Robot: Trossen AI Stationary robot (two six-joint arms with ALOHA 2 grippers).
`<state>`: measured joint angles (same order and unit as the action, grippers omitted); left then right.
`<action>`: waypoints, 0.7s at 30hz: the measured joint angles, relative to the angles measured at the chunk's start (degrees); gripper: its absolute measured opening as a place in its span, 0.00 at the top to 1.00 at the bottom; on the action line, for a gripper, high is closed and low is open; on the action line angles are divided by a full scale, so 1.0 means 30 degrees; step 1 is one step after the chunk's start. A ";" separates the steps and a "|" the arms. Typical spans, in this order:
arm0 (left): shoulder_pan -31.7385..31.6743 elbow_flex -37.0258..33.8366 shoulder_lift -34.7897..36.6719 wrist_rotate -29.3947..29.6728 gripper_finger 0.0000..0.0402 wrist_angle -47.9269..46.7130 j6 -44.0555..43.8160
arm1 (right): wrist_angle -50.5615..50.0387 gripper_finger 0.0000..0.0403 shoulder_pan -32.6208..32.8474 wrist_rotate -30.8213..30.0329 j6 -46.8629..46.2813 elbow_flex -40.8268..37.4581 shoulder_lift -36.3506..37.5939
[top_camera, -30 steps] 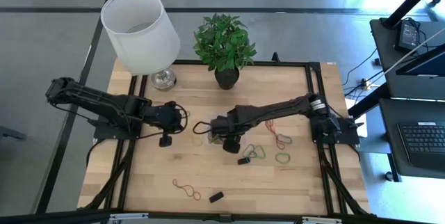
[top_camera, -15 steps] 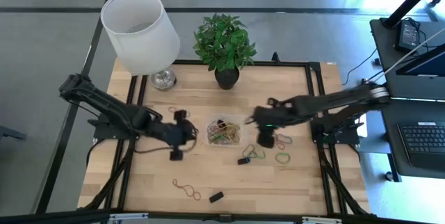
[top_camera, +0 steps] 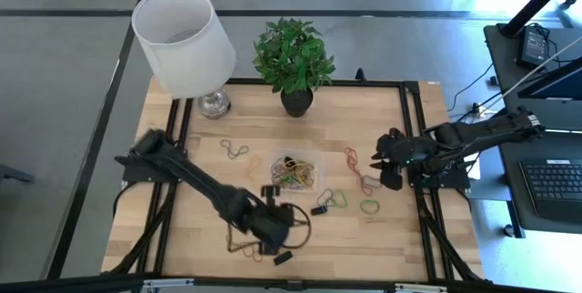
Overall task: Pick and place rubber bands into bin
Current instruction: Put the bottom black rubber band into the transparent container
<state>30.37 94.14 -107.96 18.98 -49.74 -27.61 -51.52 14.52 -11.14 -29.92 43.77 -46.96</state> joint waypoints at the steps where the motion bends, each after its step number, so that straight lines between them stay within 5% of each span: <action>1: 0.0096 0.0702 -0.0707 -0.0230 0.99 -0.0352 -0.0465 | 0.0005 0.68 0.0000 0.0012 0.0000 -0.0236 0.0385; 7: 0.0499 0.2885 -0.3270 -0.1769 0.93 -0.0366 -0.3368 | 0.0109 0.68 0.0000 0.0015 0.0018 -0.0766 0.1391; 12: 0.1067 0.3006 -0.4539 -0.3515 0.80 -0.0290 -0.5634 | 0.0376 0.68 0.0000 0.0025 0.0064 -0.0983 0.1448; 21: 0.2131 0.3001 -0.6644 -0.3818 0.55 0.2145 -0.7105 | 0.0409 0.68 0.0000 0.0029 0.0550 -0.0991 0.1456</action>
<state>36.76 103.14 -127.89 7.53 -43.30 -48.93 -50.29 14.52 -11.05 -28.27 40.80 -42.59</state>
